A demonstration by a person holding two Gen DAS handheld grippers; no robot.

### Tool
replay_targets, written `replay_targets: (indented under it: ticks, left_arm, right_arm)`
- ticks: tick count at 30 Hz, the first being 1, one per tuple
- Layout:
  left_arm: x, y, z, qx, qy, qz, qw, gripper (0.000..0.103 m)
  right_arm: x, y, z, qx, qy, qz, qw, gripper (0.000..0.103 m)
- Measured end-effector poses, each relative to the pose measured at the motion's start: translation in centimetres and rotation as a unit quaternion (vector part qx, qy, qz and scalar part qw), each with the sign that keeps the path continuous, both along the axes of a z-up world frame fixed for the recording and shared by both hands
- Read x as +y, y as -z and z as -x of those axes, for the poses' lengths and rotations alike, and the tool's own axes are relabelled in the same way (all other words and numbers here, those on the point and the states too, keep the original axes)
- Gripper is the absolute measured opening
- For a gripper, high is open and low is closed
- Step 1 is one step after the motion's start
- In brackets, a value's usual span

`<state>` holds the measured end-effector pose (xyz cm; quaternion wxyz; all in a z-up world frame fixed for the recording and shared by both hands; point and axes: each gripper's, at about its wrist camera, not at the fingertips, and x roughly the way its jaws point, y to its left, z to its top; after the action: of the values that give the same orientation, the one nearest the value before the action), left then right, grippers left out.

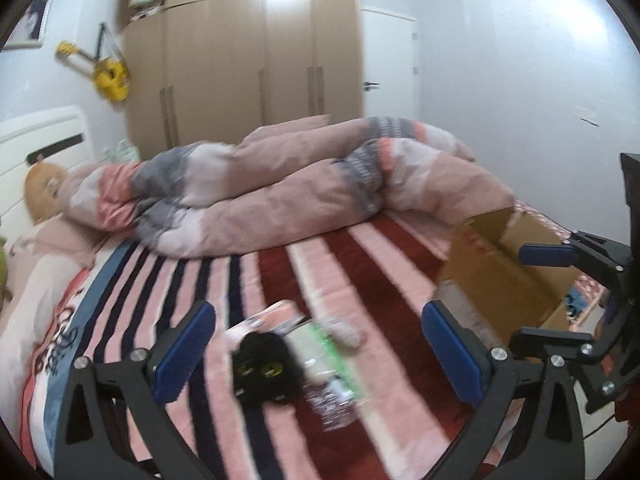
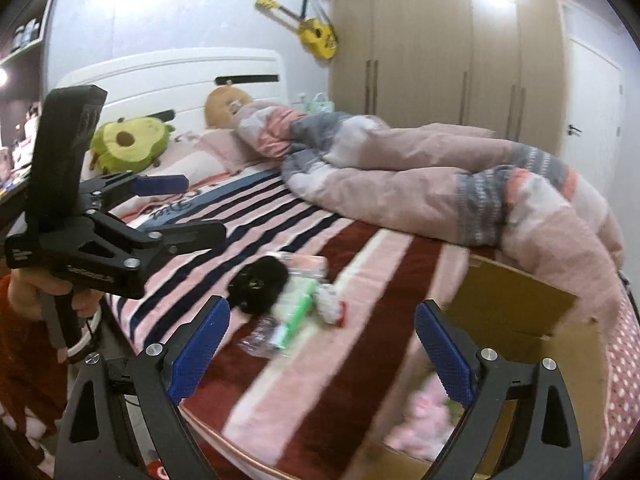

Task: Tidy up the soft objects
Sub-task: 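Grasp the white Hello Kitty plush with the right tool while the left grasps the pink towel roll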

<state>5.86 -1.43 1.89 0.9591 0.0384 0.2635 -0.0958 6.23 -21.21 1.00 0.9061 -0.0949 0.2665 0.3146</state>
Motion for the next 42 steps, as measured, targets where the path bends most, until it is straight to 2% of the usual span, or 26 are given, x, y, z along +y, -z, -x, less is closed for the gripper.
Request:
replay_targets:
  ticks: [6,10,16,20,21,25,27,30,36,40,42]
  left_arm:
    - [4.2,3.9,-1.3,0.028,-0.020,0.015,0.9993,0.102]
    - [5.9,7.3,-2.8,0.061,-0.027,0.030,0.9973,0.102]
    - [6.9,10.1,-4.5,0.080,-0.026,0.038,0.9957,0.102]
    - [7.6,10.8,-6.3,0.089,-0.025,0.043,0.9948,0.102]
    - [7.8,11.0,-6.8,0.090,-0.025,0.045,0.9946,0.100]
    - [8.1,11.2,-9.4,0.095,-0.014,0.047,0.9943,0.093]
    - [8.0,11.5,-11.2,0.100,-0.003,0.041,0.9941,0.079]
    - [7.6,12.3,-14.0,0.117,0.014,0.038,0.9922,0.066]
    - [6.6,14.6,-18.8,0.146,0.031,0.025,0.9885,0.065]
    - [5.8,16.8,-20.3,0.183,0.055,0.013,0.9815,0.065]
    - [5.4,17.5,-20.2,0.188,0.061,0.012,0.9802,0.065]
  right_arm:
    - [4.5,2.4,-1.6,0.034,-0.023,-0.003,0.999,0.093]
    - [6.2,4.6,-3.0,0.058,-0.013,-0.003,0.998,0.091]
    - [6.6,7.6,-5.9,0.086,0.035,-0.016,0.996,0.071]
    - [6.4,9.7,-8.3,0.098,0.071,-0.021,0.992,0.058]
    - [6.3,10.1,-8.7,0.101,0.077,-0.023,0.992,0.055]
    - [6.1,11.9,-10.7,0.110,0.099,-0.031,0.988,0.054]
    - [6.1,12.9,-11.8,0.116,0.105,-0.032,0.987,0.053]
    - [6.3,14.1,-13.1,0.123,0.100,-0.037,0.987,0.049]
    - [6.7,15.2,-14.9,0.121,0.088,-0.046,0.988,0.048]
    - [6.9,16.0,-16.1,0.133,0.080,-0.048,0.987,0.043]
    - [6.9,16.3,-16.4,0.141,0.079,-0.050,0.986,0.041]
